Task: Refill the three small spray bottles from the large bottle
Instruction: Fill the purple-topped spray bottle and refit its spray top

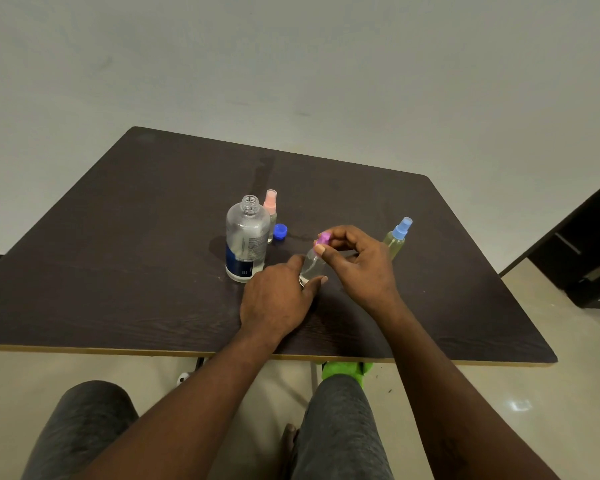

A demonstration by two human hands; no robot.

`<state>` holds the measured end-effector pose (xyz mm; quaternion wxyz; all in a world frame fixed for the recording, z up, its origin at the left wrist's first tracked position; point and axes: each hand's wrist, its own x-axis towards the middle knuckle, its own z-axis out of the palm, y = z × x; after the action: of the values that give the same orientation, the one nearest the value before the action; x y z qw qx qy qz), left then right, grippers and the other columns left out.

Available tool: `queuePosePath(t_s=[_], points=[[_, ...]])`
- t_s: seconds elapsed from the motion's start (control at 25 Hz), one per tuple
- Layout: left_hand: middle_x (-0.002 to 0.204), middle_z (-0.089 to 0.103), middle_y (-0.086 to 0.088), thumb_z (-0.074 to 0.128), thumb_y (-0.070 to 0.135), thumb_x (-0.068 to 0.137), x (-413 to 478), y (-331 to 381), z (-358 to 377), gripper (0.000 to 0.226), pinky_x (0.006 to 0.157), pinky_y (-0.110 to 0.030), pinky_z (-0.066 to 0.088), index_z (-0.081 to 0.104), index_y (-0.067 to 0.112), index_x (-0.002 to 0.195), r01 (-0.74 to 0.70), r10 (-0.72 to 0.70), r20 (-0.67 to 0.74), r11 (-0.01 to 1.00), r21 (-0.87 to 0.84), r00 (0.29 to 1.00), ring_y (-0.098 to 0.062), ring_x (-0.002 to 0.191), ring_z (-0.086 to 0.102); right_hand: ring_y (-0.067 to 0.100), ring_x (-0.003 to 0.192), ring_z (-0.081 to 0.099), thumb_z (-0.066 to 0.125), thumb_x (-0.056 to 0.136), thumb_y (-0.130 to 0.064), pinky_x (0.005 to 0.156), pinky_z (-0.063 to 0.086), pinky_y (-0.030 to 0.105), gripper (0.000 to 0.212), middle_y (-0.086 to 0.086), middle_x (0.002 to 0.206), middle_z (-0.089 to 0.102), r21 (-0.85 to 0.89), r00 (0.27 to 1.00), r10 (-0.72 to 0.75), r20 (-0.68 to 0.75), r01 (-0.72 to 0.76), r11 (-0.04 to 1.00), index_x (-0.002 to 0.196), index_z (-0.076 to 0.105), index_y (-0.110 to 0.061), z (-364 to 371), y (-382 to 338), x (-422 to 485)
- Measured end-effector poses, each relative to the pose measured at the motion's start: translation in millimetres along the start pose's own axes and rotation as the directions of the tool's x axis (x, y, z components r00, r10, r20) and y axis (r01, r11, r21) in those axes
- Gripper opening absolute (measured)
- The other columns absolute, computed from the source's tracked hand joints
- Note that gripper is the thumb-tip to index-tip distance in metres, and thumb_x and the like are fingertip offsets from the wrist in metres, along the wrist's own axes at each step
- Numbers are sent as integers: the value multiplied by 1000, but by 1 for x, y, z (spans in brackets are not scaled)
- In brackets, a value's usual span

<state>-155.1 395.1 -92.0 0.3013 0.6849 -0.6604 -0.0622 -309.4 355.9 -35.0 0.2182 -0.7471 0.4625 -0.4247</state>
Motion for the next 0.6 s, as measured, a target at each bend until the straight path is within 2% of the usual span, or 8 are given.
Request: queuePosePath(t_s=[0.16, 0.24, 0.32, 0.4, 0.48, 0.6], points=[[92, 72, 4, 47, 74, 93, 0, -1, 2, 54, 64, -35, 47, 58, 31, 123, 2, -2, -9, 1000, -16, 1000, -20, 86, 69, 2, 94, 69, 82, 85, -41, 73, 59, 23, 25, -15, 94, 72, -21, 999, 35, -37, -36, 999, 102, 70, -26, 2, -2, -2], [92, 73, 5, 48, 74, 93, 0, -1, 2, 53, 63, -33, 42, 58, 31, 124, -2, 1, -20, 1000, -20, 1000, -20, 86, 69, 1, 98, 69, 80, 89, -40, 79, 57, 19, 27, -16, 100, 72, 26, 998, 53, -42, -52, 998, 109, 69, -25, 3, -2, -5], [91, 73, 5, 48, 74, 94, 0, -1, 2, 52, 63, -33, 42, 59, 33, 125, -2, 2, -23, 1000, -12, 1000, -19, 86, 69, 4, 106, 69, 70, 99, -32, 85, 59, 25, 24, -15, 110, 74, 150, 996, 84, -27, -79, 985, 121, 71, -22, 4, 0, -7], [90, 72, 5, 49, 73, 94, 0, -1, 2, 51, 63, -33, 42, 60, 34, 124, -2, 2, -23, 1000, -9, 1000, -19, 84, 68, 10, 112, 69, 58, 108, -25, 85, 60, 31, 24, -10, 116, 75, 240, 995, 100, -7, -95, 966, 123, 75, -19, 3, 5, -11], [89, 72, 5, 50, 72, 94, 0, -1, 3, 48, 62, -33, 40, 61, 33, 120, -4, 4, -35, 1000, -2, 999, -20, 83, 68, 16, 110, 70, 51, 111, -20, 81, 59, 36, 28, -4, 115, 76, 263, 992, 106, -68, -84, 961, 111, 79, -14, 4, 11, -18], [88, 72, 4, 50, 71, 93, 1, 0, 4, 46, 62, -34, 42, 61, 32, 116, 1, 0, -42, 1000, 21, 999, -23, 84, 69, 26, 100, 72, 52, 110, -23, 75, 55, 40, 37, 4, 102, 78, 320, 946, 221, -235, -140, 937, 87, 77, -12, 4, 18, -29]])
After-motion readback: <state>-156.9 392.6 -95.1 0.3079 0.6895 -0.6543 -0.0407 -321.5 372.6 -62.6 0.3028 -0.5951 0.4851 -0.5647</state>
